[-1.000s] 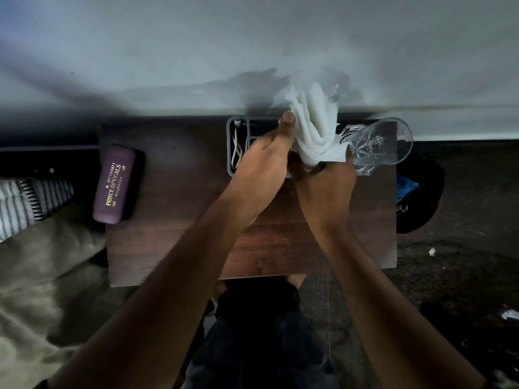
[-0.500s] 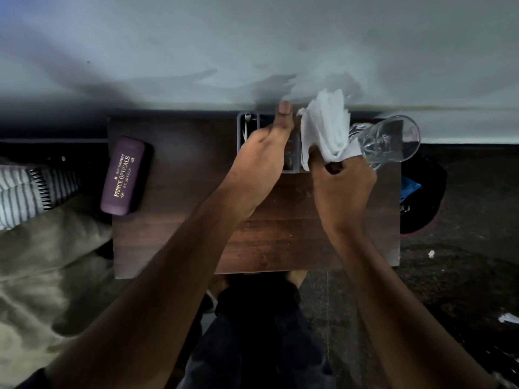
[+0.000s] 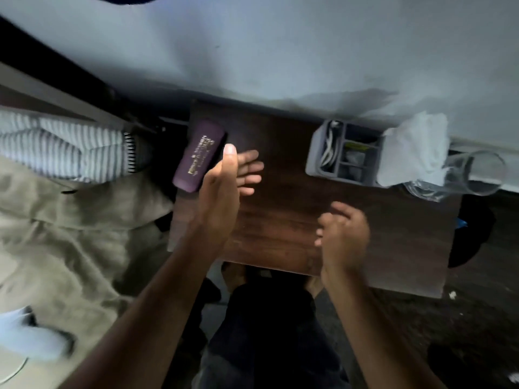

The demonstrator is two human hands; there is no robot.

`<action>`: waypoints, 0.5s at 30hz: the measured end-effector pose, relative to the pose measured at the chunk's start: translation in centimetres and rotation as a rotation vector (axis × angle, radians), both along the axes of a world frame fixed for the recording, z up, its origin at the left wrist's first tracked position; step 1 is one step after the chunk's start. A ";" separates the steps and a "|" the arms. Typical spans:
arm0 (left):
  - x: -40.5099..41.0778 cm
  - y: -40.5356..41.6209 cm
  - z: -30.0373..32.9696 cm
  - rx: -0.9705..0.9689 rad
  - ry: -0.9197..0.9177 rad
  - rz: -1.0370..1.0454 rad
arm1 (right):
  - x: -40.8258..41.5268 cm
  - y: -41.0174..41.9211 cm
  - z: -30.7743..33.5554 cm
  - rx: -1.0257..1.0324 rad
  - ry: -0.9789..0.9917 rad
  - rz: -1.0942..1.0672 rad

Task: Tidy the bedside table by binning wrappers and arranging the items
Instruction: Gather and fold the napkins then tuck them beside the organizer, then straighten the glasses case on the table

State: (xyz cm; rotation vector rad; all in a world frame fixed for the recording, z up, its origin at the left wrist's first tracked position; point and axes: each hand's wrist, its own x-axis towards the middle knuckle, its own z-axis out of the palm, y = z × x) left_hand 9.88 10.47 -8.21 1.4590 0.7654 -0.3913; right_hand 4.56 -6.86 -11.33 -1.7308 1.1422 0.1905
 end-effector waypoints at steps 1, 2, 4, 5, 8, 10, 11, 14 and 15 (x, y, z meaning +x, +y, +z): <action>-0.5 0.9 -0.3 0.017 -0.006 0.011 | -0.2 1.8 0.0 0.061 0.029 0.096; -1.0 1.9 -0.5 0.043 -0.019 0.028 | -0.1 3.7 0.1 0.135 0.051 0.197; -2.0 3.8 -0.6 0.120 -0.052 0.080 | 0.7 7.2 0.3 0.252 0.062 0.378; -2.5 4.6 -0.7 0.161 -0.060 0.118 | 1.4 8.7 0.5 0.272 0.046 0.454; -3.8 6.3 -0.8 0.155 0.005 0.279 | 4.4 12.0 0.8 0.149 -0.067 0.639; -4.3 7.2 -1.1 0.077 0.112 0.406 | 6.6 13.4 0.9 0.060 -0.155 0.710; -4.5 7.3 -1.4 0.049 0.158 0.444 | 7.8 13.8 0.8 0.017 -0.186 0.747; -5.1 8.0 -2.3 0.035 0.232 0.476 | 10.6 14.9 0.0 -0.046 -0.182 0.877; -5.1 8.1 -2.5 0.028 0.245 0.481 | 11.2 15.2 -0.4 -0.018 -0.153 0.896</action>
